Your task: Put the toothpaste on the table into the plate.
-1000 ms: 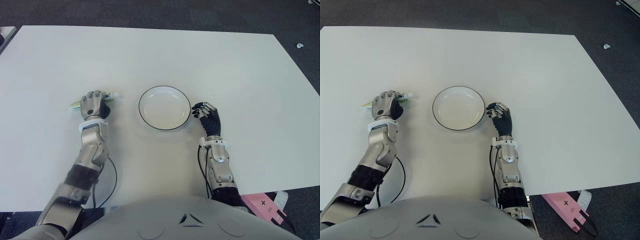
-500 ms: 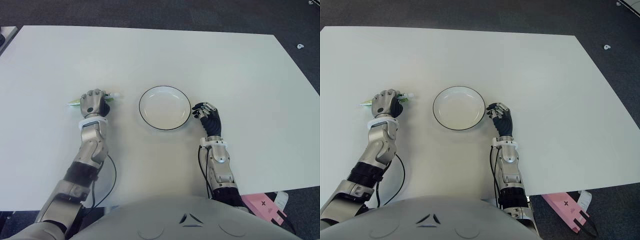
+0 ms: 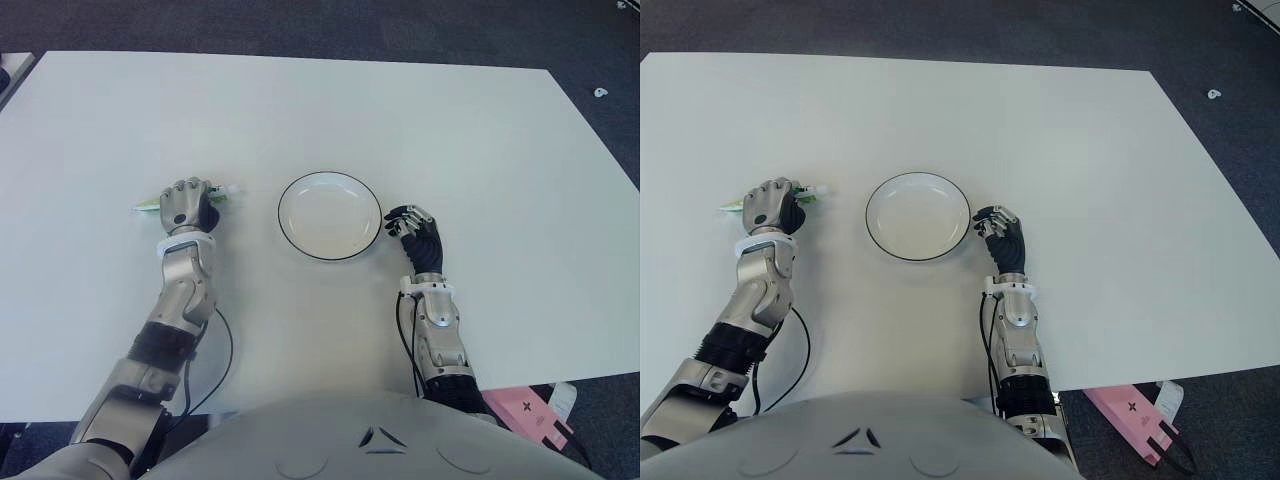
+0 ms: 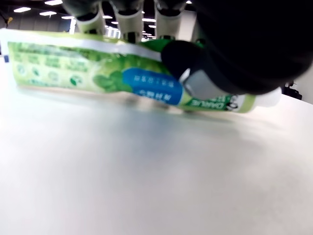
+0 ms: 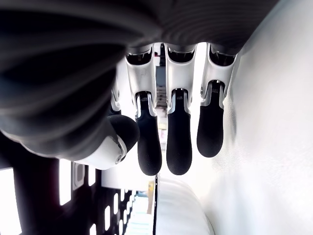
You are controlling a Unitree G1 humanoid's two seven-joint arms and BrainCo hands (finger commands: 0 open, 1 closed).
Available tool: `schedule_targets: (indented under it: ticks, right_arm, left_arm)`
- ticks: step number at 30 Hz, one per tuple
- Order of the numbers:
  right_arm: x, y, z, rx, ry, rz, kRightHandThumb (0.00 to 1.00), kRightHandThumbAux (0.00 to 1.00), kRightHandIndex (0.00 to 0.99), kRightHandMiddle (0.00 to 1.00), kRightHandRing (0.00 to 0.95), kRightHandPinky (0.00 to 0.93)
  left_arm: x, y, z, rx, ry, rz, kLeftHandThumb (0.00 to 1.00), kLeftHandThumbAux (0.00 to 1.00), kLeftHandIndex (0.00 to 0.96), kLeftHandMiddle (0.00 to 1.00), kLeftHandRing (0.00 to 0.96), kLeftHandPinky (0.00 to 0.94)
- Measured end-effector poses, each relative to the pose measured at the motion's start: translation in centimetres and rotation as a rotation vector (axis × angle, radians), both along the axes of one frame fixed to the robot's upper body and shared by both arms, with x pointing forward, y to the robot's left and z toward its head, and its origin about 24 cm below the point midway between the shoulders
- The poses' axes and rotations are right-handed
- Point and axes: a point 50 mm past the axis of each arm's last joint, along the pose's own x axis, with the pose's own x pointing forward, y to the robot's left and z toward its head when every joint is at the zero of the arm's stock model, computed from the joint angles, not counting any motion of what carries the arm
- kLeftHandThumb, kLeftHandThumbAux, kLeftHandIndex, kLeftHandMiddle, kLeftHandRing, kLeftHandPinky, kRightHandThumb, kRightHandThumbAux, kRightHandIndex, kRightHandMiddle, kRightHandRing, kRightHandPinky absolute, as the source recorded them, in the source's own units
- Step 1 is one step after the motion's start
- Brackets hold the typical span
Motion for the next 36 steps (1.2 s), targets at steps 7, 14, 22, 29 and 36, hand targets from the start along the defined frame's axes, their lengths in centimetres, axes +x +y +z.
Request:
schedule_targets:
  ticks: [7,14,22,29,36]
  right_arm:
    - [0.0,0.0,0.0,-0.001,0.003,-0.002,0.708,0.730,0.430,0.502,0.521,0.524]
    - [0.1,-0.1,0.1,-0.001,0.004,-0.009,0.708,0.730,0.429,0.502,0.512,0.504]
    - [0.2,0.0,0.1,0.000,0.013,-0.011,0.706,0.731,0.430,0.504,0.501,0.492]
    - [0.4,0.0,0.1,-0.002,0.014,-0.011,0.706,0.731,0.430,0.504,0.502,0.504]
    - [0.5,0.1,0.0,-0.004,0.017,-0.010,0.706,0.731,0.430,0.502,0.504,0.503]
  left_arm:
    - [-0.1,0.2,0.2,-0.054,-0.071,0.014,0.849,0.667,0.403,0.532,0.818,0.822]
    - [-0.9,-1.0,1.9,-0.207,-0.189,-0.001,0.849,0.669,0.397,0.539,0.844,0.828]
    - [-1.1,-2.0,3.5,-0.325,-0.371,-0.089,0.849,0.670,0.395,0.550,0.870,0.870]
    - [-0.9,-2.4,4.5,-0.415,-0.484,-0.143,0.849,0.671,0.393,0.551,0.878,0.874]
    - [-0.3,-2.9,5.5,-0.454,-0.551,-0.205,0.849,0.671,0.392,0.550,0.881,0.874]
